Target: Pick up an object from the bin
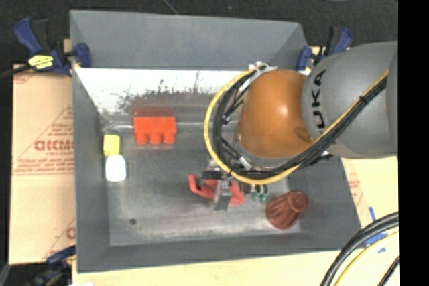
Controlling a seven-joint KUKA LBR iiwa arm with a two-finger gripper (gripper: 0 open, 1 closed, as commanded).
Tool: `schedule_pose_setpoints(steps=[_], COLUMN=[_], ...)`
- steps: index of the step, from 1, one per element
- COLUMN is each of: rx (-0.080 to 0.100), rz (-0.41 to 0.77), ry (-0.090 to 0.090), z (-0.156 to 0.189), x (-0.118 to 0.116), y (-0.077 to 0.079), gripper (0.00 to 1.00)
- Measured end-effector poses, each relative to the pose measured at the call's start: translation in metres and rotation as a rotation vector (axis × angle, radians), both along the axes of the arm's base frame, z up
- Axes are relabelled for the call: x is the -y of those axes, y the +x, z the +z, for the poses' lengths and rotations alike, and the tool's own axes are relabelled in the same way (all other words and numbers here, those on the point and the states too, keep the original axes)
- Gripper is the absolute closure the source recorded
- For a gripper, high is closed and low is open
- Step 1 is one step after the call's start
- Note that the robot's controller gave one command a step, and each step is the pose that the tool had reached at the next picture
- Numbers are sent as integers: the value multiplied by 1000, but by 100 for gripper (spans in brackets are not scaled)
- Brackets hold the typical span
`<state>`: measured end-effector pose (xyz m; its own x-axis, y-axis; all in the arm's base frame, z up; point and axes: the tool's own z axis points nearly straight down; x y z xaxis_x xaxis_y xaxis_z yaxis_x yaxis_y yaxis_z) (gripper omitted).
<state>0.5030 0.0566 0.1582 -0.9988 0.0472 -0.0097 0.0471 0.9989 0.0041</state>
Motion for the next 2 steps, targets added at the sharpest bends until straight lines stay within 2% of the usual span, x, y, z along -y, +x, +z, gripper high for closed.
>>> schedule_pose_setpoints(steps=[2], rx=[1], rz=[-1], ry=[0], z=[24], x=[0], y=[0], gripper=[100])
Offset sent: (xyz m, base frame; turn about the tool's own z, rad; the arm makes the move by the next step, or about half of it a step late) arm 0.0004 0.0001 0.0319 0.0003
